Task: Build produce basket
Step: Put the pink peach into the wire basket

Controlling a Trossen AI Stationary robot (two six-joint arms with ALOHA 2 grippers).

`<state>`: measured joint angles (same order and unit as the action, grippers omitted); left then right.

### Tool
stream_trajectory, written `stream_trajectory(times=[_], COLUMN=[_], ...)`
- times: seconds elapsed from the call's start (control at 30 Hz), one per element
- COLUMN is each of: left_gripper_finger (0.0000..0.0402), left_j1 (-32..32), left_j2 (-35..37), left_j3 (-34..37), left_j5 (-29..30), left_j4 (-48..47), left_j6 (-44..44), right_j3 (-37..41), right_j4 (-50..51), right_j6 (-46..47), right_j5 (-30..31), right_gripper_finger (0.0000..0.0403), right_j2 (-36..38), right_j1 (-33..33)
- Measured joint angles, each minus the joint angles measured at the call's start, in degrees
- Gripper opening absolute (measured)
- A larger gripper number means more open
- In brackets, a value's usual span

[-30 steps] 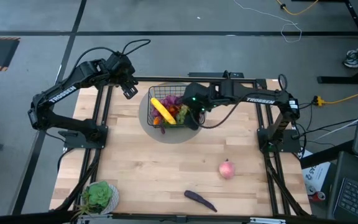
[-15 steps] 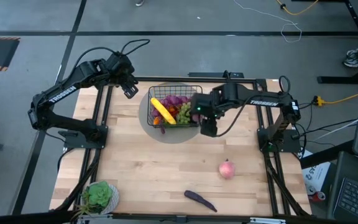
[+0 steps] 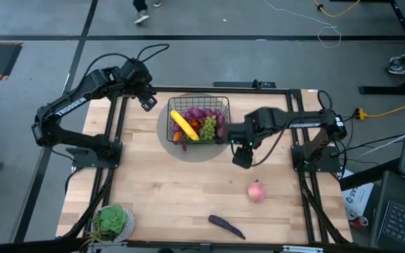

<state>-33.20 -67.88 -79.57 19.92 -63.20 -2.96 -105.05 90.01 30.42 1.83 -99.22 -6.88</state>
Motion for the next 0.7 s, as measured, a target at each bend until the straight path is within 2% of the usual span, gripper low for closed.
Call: stream_trajectory(times=[0.13, 0.27, 0.47, 0.7], left_gripper_finger=[0.0208, 0.0208, 0.0208, 0.0208], left_j1=[0.3, 0.3, 0.3, 0.3], left_j2=[0.0, 0.0, 0.0, 0.0], left_j3=[0.0, 0.0, 0.0, 0.0], left_j5=[-0.1, -0.1, -0.1, 0.0], left_j4=[0.0, -0.1, -0.1, 1.3], left_j6=[0.0, 0.0, 0.0, 0.1], right_j3=[3.5, 7.3, 12.7, 21.1], right_j4=[-1.4, -2.8, -12.0, -23.9], right_j6=[8.7, 19.8, 43.8, 71.3], right_j5=[-0.6, -4.1, -9.3, -11.5], right_gripper_finger=[0.0208, 0.0208, 0.0208, 0.0208], right_j2=[0.0, 0.0, -0.1, -0.1], right_j1=[-4.4, -9.3, -17.5, -25.7])
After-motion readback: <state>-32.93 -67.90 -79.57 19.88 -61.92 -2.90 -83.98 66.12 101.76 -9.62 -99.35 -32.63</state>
